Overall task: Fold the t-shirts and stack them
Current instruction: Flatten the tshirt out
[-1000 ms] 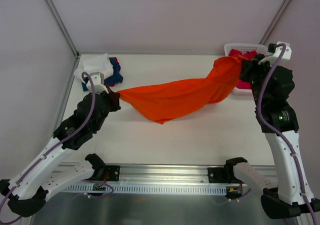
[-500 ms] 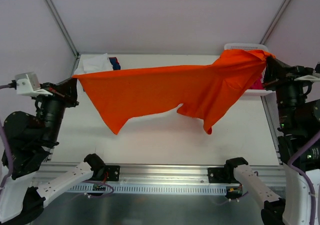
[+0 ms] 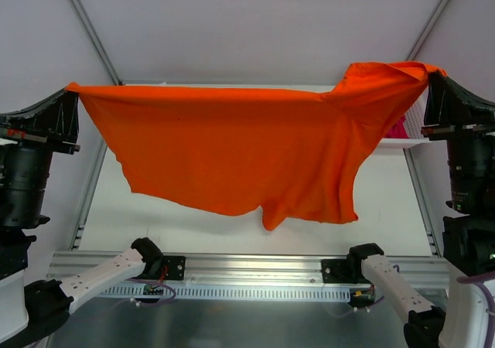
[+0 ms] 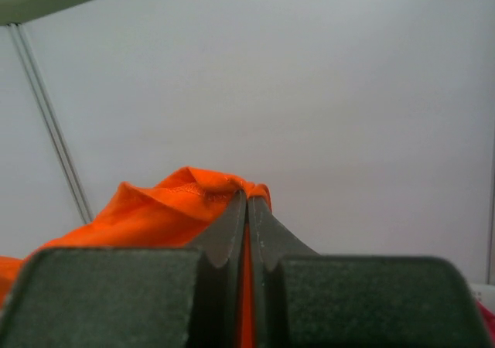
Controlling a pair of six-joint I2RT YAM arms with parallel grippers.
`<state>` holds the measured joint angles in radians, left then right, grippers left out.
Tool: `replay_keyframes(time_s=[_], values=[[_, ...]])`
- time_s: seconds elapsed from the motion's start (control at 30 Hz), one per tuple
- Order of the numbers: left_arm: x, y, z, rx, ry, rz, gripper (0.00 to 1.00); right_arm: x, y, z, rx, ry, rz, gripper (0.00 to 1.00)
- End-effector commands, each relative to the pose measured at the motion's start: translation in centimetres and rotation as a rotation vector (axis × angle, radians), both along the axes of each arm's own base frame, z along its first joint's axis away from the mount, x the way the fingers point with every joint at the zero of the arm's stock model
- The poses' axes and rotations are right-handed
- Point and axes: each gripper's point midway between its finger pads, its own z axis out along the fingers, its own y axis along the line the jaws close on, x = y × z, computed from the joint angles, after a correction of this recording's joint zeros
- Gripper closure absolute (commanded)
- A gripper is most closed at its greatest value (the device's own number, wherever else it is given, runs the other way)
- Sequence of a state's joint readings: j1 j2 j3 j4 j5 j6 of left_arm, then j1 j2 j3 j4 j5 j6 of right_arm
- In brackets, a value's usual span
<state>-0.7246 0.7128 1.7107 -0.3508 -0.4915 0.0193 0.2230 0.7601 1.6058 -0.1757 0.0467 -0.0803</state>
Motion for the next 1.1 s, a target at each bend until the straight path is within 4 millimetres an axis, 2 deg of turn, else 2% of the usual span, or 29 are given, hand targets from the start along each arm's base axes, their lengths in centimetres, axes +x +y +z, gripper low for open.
replay_keyframes(time_s=[0.0,0.1,0.23,0.27,0.33,0.37,0.43,0.47,0.53,0.57,0.6,0.63,0.67,0.7,0.73,0.77,0.8,0.83,0.87,0.9,0.93,0.97,1.0,1.03,1.07], values=[[-2.4,1.6,3.3,-0.056,-0.136,0.000,1.00,-4.2,-0.6,4.5,0.034,-0.210,0.012,1.00],[-1.9,1.2,3.3,-0.057,-0.135,-0.003,1.00,-3.7,-0.5,4.2,0.046,-0.192,0.022,1.00],[0.1,-0.1,2.5,-0.048,-0.098,0.010,1.00,-0.4,0.2,2.6,0.042,-0.096,0.024,1.00],[0.5,-0.4,2.3,-0.050,-0.092,0.016,1.00,1.1,0.5,1.9,0.039,-0.061,0.024,1.00],[2.0,-1.3,1.8,-0.039,-0.073,0.029,1.00,2.8,1.0,1.1,0.028,-0.013,0.033,1.00],[3.1,-2.2,1.5,-0.023,-0.053,0.032,1.00,4.4,1.4,0.4,0.020,0.023,0.034,1.00],[4.3,-3.0,1.3,-0.015,-0.042,0.040,1.00,5.8,1.7,-0.2,0.008,0.058,0.033,1.00],[5.6,-4.1,0.9,0.006,-0.020,0.046,1.00,7.4,2.1,-1.0,-0.001,0.092,0.035,1.00],[6.9,-5.0,0.7,0.026,-0.005,0.056,1.00,8.8,2.4,-1.5,-0.011,0.122,0.034,1.00],[8.3,-6.1,0.3,0.047,0.015,0.058,1.00,9.6,2.5,-1.8,-0.020,0.137,0.030,1.00],[8.9,-6.6,0.3,0.053,0.021,0.059,1.00,11.3,3.0,-2.7,-0.031,0.174,0.031,1.00],[9.5,-7.1,0.2,0.061,0.026,0.058,1.00,11.9,3.1,-2.7,-0.036,0.183,0.031,1.00],[10.9,-7.9,0.0,0.078,0.042,0.068,1.00,12.6,3.2,-2.9,-0.042,0.196,0.028,1.00],[11.6,-8.2,0.0,0.072,0.050,0.064,1.00,14.7,3.5,-4.1,-0.052,0.246,0.023,1.00],[12.3,-8.9,0.0,0.079,0.051,0.037,1.00,15.3,4.1,-4.4,-0.069,0.259,0.052,1.00],[13.8,-9.6,-0.5,0.098,0.078,0.029,1.00,15.6,4.1,-3.7,-0.068,0.252,0.049,1.00],[15.0,-8.7,-0.6,0.081,0.095,0.051,1.00,16.4,4.1,-3.9,-0.065,0.269,0.050,1.00],[15.9,-8.9,-0.7,0.048,0.113,0.026,1.00,18.2,4.4,-4.9,-0.069,0.304,0.057,1.00],[17.4,-10.0,-0.8,0.062,0.123,-0.023,1.00,18.9,4.4,-5.0,-0.066,0.315,0.057,1.00],[18.7,-9.3,-0.9,0.045,0.139,-0.011,1.00,19.0,4.4,-4.1,-0.061,0.302,0.063,1.00],[19.6,-9.4,-0.9,0.044,0.143,-0.023,1.00,20.4,4.6,-4.8,-0.059,0.327,0.068,1.00],[21.1,-10.4,-0.4,0.056,0.140,-0.070,1.00,20.9,4.8,-4.8,-0.059,0.332,0.073,1.00],[21.8,-10.5,0.0,0.041,0.142,-0.090,1.00,20.8,4.8,-3.7,-0.059,0.314,0.080,1.00],[23.2,-9.8,0.2,0.039,0.147,-0.078,1.00,22.1,5.2,-4.3,-0.065,0.334,0.086,1.00],[24.8,-10.1,1.1,0.037,0.130,-0.088,1.00,22.5,5.4,-4.2,-0.067,0.331,0.093,1.00]])
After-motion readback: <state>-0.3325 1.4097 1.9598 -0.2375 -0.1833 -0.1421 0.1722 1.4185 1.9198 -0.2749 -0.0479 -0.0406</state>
